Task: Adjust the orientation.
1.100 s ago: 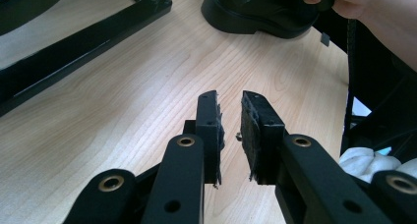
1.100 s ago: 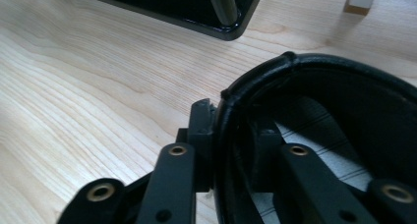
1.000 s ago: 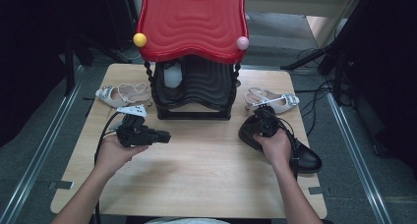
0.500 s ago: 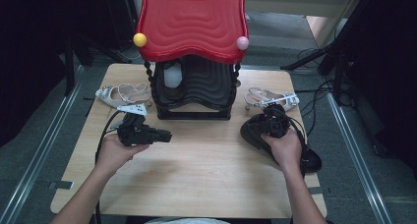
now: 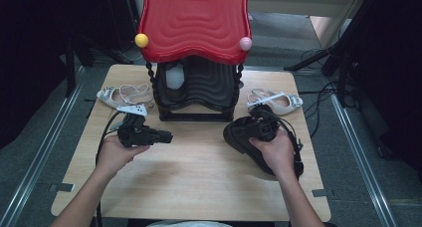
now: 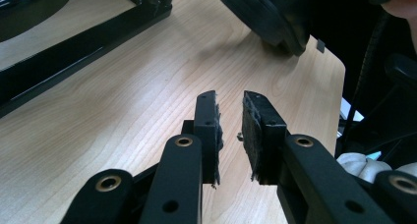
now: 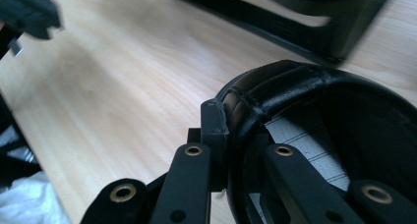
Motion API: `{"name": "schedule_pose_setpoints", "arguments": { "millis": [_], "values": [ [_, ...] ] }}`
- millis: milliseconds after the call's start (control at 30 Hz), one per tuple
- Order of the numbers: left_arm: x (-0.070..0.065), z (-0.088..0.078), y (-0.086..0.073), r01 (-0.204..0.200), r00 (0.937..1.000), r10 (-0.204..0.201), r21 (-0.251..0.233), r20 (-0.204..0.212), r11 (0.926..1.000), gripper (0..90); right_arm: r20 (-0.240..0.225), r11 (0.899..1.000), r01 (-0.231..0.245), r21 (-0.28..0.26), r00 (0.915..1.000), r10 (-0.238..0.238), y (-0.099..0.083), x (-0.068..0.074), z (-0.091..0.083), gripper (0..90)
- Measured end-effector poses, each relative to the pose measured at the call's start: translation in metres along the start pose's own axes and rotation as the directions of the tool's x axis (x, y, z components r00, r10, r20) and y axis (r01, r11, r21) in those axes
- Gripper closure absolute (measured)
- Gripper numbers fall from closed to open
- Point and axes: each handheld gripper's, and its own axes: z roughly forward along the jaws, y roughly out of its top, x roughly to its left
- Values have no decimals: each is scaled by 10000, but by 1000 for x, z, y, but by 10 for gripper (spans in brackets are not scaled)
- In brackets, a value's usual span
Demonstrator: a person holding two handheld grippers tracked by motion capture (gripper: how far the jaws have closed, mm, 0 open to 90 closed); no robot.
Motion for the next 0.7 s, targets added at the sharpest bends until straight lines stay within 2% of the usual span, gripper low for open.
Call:
{"name": "schedule_pose_setpoints", "arguments": {
  "millis": [200,300,400,600,700],
  "values": [
    [2,-5,0,45,10000,-45,-55,-46,10000,770,-386,9953,875,411,9956,-859,11,35,18,864],
    [4,-11,0,145,9999,-147,-186,-81,9997,769,-815,9913,1157,621,9905,-1105,18,52,29,863],
    [5,-16,0,186,9997,-191,-317,-162,9993,774,-989,9871,1426,730,9859,-1351,25,66,41,863],
    [8,-20,-2,285,9993,-295,-428,-215,9987,770,-1725,9760,1960,950,9688,-1778,41,100,69,864],
    [9,-22,-2,281,9994,-288,-395,-181,9988,762,-1872,9695,2216,1048,9618,-1996,44,112,84,863]
  ]
}}
